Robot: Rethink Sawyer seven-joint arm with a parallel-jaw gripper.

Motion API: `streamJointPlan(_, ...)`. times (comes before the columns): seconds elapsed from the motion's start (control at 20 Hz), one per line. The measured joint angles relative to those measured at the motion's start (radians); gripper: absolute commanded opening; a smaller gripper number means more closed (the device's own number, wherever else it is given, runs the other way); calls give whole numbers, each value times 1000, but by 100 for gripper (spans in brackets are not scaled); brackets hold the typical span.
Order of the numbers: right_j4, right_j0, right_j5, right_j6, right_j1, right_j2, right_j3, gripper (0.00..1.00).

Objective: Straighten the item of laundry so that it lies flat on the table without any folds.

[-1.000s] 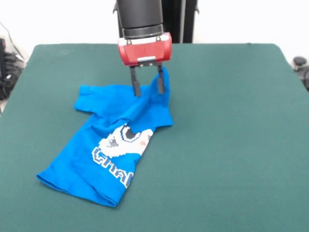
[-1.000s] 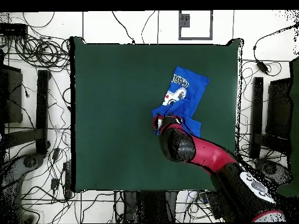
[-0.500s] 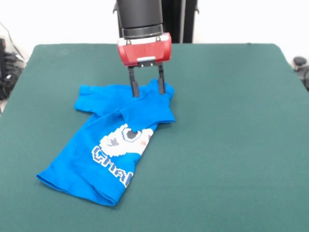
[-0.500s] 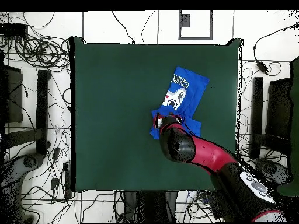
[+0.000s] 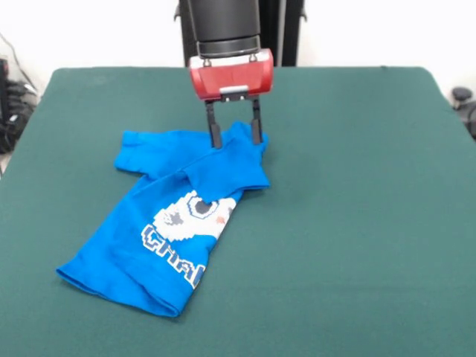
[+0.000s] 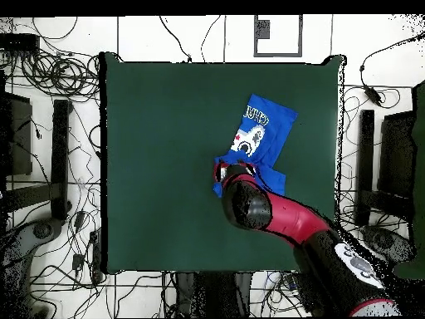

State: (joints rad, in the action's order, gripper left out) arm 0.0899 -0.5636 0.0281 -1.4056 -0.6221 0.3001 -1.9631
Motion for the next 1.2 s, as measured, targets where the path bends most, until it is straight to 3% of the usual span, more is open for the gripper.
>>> streamJointPlan(0.25, -77, 74, -7, 0, 6, -80, 34, 100)
streamJointPlan(0.6, -188, 173, -93, 0, 69, -243, 217, 100)
streamJointPlan(1.2, -250, 173, -222, 0, 204, -385, 487, 100)
